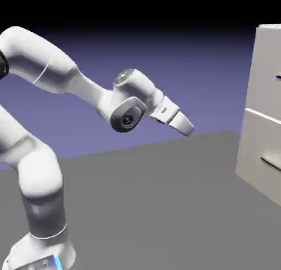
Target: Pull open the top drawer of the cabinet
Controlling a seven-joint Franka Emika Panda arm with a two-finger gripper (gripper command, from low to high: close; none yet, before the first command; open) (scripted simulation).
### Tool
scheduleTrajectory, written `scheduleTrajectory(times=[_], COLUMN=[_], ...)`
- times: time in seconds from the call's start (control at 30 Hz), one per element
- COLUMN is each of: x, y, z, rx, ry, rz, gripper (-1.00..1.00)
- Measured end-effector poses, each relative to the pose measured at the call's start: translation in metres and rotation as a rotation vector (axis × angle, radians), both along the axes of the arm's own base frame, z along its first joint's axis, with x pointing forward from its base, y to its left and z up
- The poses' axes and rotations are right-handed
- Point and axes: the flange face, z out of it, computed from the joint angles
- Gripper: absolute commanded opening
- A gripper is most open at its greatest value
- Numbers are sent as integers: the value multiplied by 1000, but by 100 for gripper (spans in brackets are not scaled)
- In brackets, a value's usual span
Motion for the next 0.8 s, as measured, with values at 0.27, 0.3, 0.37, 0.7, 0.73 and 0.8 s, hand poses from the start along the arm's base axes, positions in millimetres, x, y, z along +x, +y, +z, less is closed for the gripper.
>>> scheduleTrajectory(times=[0.27, 0.3, 0.37, 0.7, 0.73, 0.8], x=[54, 60, 69, 100, 102, 106], y=[-77, -87, -107, -200, -209, -225], z=[-43, -50, -64, -125, -129, -135], rx=[369, 408, 481, 766, 788, 829], ry=[143, 158, 183, 201, 191, 164], rz=[-364, -412, -509, -983, -1025, -1107], gripper=[0, 0, 0, 0, 0, 0])
